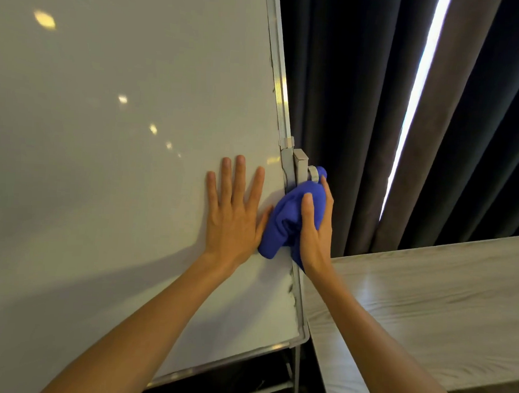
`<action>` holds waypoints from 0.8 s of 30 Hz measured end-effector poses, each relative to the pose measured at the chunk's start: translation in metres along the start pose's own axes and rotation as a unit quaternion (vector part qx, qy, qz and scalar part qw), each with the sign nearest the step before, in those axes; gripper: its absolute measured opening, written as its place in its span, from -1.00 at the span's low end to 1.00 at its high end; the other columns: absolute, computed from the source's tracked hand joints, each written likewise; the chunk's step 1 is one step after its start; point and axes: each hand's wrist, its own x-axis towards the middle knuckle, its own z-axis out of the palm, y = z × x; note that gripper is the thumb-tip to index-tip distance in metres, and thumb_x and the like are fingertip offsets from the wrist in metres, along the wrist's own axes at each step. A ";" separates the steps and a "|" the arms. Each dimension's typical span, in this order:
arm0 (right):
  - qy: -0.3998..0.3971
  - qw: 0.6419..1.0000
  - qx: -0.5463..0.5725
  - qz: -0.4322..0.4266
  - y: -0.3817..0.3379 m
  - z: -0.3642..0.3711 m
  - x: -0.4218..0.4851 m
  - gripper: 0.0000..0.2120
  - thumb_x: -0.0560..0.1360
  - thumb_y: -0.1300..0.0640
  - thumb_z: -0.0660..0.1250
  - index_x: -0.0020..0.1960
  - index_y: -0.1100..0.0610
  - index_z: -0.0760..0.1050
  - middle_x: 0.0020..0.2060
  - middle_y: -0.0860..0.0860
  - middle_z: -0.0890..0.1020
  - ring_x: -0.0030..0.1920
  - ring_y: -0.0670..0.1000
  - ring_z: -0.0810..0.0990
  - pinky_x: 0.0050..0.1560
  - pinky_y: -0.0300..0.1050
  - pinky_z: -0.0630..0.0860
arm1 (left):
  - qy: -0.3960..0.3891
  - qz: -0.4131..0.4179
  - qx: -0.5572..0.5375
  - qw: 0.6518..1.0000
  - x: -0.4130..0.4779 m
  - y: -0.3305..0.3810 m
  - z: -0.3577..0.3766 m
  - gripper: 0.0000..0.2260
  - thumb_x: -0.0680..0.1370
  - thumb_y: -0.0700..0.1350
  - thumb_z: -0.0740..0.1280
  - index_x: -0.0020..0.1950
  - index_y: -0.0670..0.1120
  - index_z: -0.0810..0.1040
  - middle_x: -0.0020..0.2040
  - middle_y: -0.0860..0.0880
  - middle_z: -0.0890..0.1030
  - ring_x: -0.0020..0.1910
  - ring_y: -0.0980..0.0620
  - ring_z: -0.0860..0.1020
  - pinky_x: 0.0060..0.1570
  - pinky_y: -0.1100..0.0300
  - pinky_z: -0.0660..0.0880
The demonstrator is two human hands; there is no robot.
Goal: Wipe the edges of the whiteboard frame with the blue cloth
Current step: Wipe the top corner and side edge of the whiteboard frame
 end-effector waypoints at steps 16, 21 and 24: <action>-0.066 0.978 0.005 0.196 0.094 -0.055 -0.042 -0.80 0.66 0.09 0.17 0.23 0.12 0.43 -0.02 0.05 0.58 0.04 0.03 0.61 0.00 -0.27 0.55 | -0.028 -0.025 -0.022 0.999 -0.033 0.023 0.006 -0.31 0.67 0.27 -0.05 0.67 -0.10 -0.07 0.63 -0.28 -0.05 0.60 -0.32 -0.12 0.54 -0.30 -0.09; -0.054 0.993 0.046 0.094 0.036 -0.025 -0.006 -0.57 0.59 -0.23 0.13 0.36 -0.05 0.40 0.08 -0.06 0.64 0.07 -0.10 0.63 0.09 -0.24 0.55 | -0.041 -0.017 -0.019 0.999 -0.042 0.027 0.004 -0.33 0.67 0.25 -0.09 0.66 -0.13 -0.08 0.61 -0.31 -0.11 0.59 -0.35 -0.15 0.53 -0.32 -0.08; -0.047 0.997 0.031 0.044 0.024 -0.017 0.003 -0.46 0.55 -0.28 0.13 0.44 -0.05 0.32 0.16 -0.05 0.60 0.14 -0.07 0.60 0.17 -0.20 0.53 | -0.048 -0.015 -0.015 0.999 -0.047 0.029 0.006 -0.35 0.68 0.23 -0.18 0.66 -0.13 -0.10 0.61 -0.32 -0.14 0.58 -0.36 -0.18 0.53 -0.33 -0.10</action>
